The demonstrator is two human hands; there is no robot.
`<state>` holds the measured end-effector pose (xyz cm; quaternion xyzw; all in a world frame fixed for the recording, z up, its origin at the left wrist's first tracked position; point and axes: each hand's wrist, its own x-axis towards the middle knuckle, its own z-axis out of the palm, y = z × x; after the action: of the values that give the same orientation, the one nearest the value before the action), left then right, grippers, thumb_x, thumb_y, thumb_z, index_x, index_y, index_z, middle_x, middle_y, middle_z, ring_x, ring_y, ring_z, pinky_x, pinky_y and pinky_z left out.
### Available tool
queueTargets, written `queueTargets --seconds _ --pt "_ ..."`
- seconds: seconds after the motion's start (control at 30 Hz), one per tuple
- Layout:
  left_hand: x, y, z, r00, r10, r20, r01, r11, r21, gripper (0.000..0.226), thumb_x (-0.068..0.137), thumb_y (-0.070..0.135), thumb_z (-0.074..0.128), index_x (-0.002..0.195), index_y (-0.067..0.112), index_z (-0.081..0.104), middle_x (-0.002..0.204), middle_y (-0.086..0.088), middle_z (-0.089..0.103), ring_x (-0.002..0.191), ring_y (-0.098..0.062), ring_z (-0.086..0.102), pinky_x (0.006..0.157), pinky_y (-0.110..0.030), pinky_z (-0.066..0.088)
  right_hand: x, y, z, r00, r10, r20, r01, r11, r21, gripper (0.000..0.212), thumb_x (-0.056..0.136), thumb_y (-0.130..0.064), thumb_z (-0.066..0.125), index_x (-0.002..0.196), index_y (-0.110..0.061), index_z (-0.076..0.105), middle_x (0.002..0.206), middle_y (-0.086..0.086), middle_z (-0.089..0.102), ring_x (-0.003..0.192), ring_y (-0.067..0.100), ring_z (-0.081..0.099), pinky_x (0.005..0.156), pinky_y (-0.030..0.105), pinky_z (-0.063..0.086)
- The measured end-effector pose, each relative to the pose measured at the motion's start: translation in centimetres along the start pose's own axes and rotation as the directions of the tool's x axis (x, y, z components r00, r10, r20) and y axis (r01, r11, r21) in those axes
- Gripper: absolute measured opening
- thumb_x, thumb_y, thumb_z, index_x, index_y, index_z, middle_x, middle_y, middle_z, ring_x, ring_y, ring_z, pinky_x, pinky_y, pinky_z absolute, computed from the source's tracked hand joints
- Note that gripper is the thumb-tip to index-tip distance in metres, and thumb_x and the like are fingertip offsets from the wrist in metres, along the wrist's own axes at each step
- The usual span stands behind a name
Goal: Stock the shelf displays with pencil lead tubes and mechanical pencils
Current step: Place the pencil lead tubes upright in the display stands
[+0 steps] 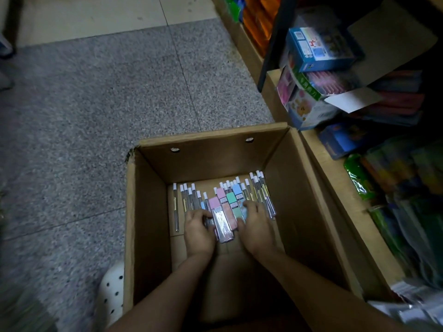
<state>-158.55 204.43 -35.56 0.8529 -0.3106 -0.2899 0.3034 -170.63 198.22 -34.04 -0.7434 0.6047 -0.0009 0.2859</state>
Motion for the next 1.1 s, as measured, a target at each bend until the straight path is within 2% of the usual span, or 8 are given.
queueTargets --seconds 0.13,0.3,0.4,0.6,0.73,0.83,0.93,1.1 --pt "0.3 0.5 0.3 0.984 -0.164 -0.068 0.151 0.976 -0.159 0.035 0.082 -0.009 0.061 0.107 0.015 0.054 0.111 -0.008 0.056 0.092 -0.019 0.058 0.08 -0.028 0.051 1.4 0.1 -0.3 1.0 0.013 -0.01 -0.013 1.0 -0.013 0.058 0.091 -0.032 0.064 0.141 -0.018 0.039 0.141 0.003 0.045 0.13 0.019 0.043 0.103 0.03 0.038" --pt "0.8 1.0 0.3 0.939 -0.343 -0.04 0.283 0.831 -0.479 0.043 0.088 -0.011 0.054 0.127 0.005 0.047 0.109 -0.015 0.062 0.094 -0.024 0.06 0.09 -0.038 0.051 2.6 -0.2 -0.3 0.998 0.069 -0.006 -0.068 0.997 0.045 0.061 0.086 -0.031 0.073 0.139 -0.016 0.045 0.138 0.006 0.049 0.128 0.022 0.046 0.104 0.034 0.042" --pt "1.2 1.0 0.5 0.937 -0.349 0.025 0.311 0.798 -0.516 0.033 0.092 -0.004 0.055 0.125 -0.003 0.052 0.094 -0.014 0.06 0.085 -0.017 0.057 0.088 -0.031 0.049 2.7 -0.1 -0.4 0.996 0.094 0.006 -0.094 0.993 0.073 0.059 0.084 -0.026 0.076 0.136 -0.017 0.05 0.134 0.006 0.054 0.124 0.023 0.051 0.101 0.035 0.046" --pt "0.7 1.6 1.1 0.957 -0.274 0.099 0.291 0.888 -0.355 0.013 0.101 0.011 0.044 0.112 0.011 0.05 0.091 -0.002 0.059 0.083 -0.015 0.058 0.063 -0.018 0.045 2.3 0.0 -0.1 0.985 0.17 0.022 -0.172 0.981 0.092 0.044 0.082 -0.023 0.077 0.122 -0.017 0.058 0.127 0.006 0.055 0.112 0.02 0.056 0.086 0.027 0.046" --pt "0.6 1.9 1.7 0.958 -0.255 0.133 0.279 0.937 -0.209 0.017 0.102 0.012 0.04 0.117 0.009 0.047 0.117 -0.012 0.058 0.104 -0.025 0.058 0.082 -0.034 0.05 2.1 -0.3 0.1 0.986 0.162 0.037 -0.165 0.98 0.109 0.04 0.084 -0.017 0.075 0.121 -0.016 0.058 0.122 0.005 0.06 0.11 0.021 0.058 0.088 0.03 0.049" --pt "0.6 2.4 2.2 0.963 -0.244 0.112 0.258 0.956 -0.138 0.026 0.096 0.017 0.053 0.121 0.006 0.051 0.122 -0.013 0.057 0.106 -0.026 0.058 0.091 -0.039 0.051 1.9 -0.3 -0.1 0.984 0.165 0.065 -0.17 0.982 0.087 0.047 0.086 -0.019 0.074 0.128 -0.016 0.055 0.124 0.006 0.059 0.114 0.022 0.057 0.092 0.03 0.048" --pt "0.5 2.5 2.5 0.971 -0.225 0.085 0.231 0.97 -0.076 0.043 0.084 0.015 0.072 0.122 0.008 0.054 0.121 -0.009 0.06 0.109 -0.025 0.058 0.093 -0.038 0.05 1.4 -0.3 0.1 0.979 0.192 0.07 -0.197 0.977 0.085 0.047 0.085 -0.021 0.074 0.127 -0.013 0.054 0.125 0.008 0.059 0.115 0.024 0.058 0.092 0.03 0.048" --pt "0.4 2.4 2.3 0.966 -0.25 0.072 0.256 0.962 -0.093 0.053 0.078 0.007 0.077 0.125 0.012 0.056 0.121 -0.009 0.064 0.112 -0.027 0.06 0.088 -0.035 0.05 0.8 0.0 0.6 0.966 0.251 0.067 -0.259 0.949 0.178 0.049 0.081 -0.021 0.079 0.123 -0.011 0.057 0.12 0.008 0.066 0.109 0.023 0.063 0.087 0.031 0.053"
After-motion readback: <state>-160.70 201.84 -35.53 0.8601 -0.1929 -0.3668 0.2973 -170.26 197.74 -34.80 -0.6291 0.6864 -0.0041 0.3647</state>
